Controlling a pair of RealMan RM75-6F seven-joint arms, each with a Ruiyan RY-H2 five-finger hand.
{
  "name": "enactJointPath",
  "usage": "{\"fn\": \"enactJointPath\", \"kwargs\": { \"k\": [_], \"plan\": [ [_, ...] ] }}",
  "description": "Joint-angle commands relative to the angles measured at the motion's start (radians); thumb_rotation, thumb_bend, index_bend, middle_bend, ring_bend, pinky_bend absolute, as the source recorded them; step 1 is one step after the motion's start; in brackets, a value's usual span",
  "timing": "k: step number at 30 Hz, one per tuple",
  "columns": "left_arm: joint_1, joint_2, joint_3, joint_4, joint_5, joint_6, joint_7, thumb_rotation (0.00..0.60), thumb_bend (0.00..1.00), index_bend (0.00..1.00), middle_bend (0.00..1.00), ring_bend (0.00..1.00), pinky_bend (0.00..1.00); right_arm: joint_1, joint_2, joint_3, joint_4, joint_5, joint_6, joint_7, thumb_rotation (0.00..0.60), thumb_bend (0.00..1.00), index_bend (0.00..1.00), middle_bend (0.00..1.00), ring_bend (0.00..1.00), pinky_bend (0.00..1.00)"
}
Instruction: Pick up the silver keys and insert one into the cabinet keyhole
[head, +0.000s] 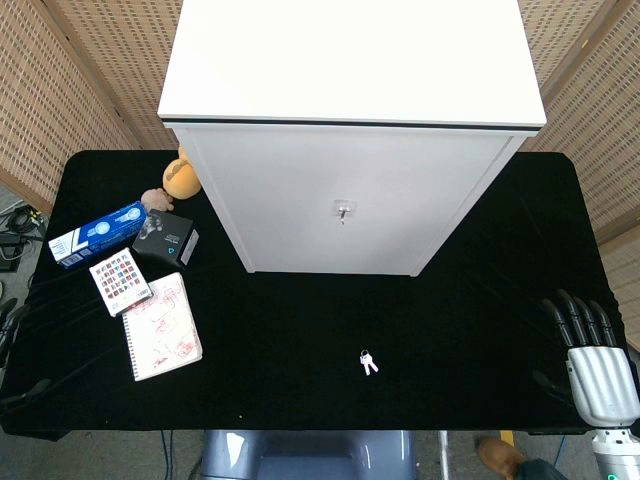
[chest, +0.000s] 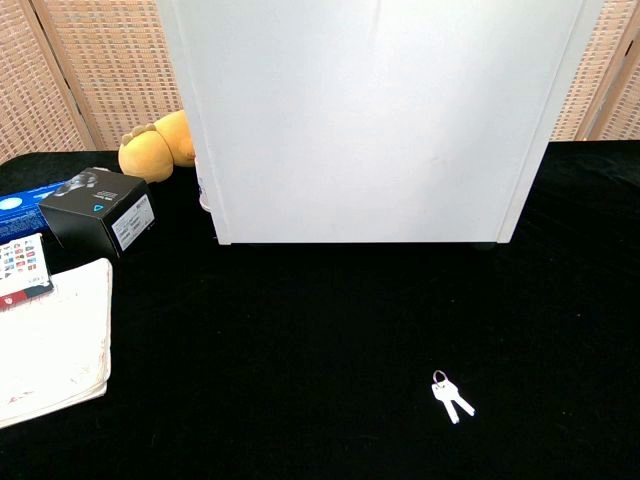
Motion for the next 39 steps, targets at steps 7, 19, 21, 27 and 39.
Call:
{"fn": "enactJointPath", "kwargs": {
  "k": [7, 19, 21, 27, 39],
  "plan": [
    [-0.001, 0.005, 0.0, -0.001, -0.002, -0.002, -0.008, 0.6, 0.0, 0.0, 0.0, 0.0, 0.0, 0.002, -0.002, -0.005, 0.003, -0.001, -0.012, -0.001, 0.6, 0.0, 0.0, 0.0, 0.0, 0.0],
    [-0.022, 0.001, -0.019, -0.01, -0.038, -0.037, 0.005, 0.6, 0.0, 0.0, 0.0, 0.0, 0.0, 0.275, -0.125, -0.03, 0.196, -0.218, -0.333, -0.012, 0.6, 0.17, 0.27, 0.77, 0.79, 1.0],
    [-0.027, -0.001, -0.025, -0.01, -0.053, -0.048, 0.01, 0.6, 0.0, 0.0, 0.0, 0.0, 0.0, 0.332, -0.143, -0.035, 0.205, -0.23, -0.409, 0.012, 0.6, 0.23, 0.29, 0.81, 0.83, 1.0],
    [-0.047, -0.006, -0.046, -0.008, -0.112, -0.09, 0.016, 0.6, 0.0, 0.0, 0.0, 0.0, 0.0, 0.465, -0.192, -0.027, 0.177, -0.239, -0.57, 0.044, 0.6, 0.34, 0.36, 0.87, 0.9, 1.0],
    [-0.074, -0.017, -0.065, 0.003, -0.178, -0.147, 0.035, 0.6, 0.0, 0.0, 0.0, 0.0, 0.0, 0.64, -0.401, 0.025, 0.237, -0.153, -0.778, -0.031, 0.6, 0.45, 0.44, 0.88, 0.9, 1.0]
  ]
}}
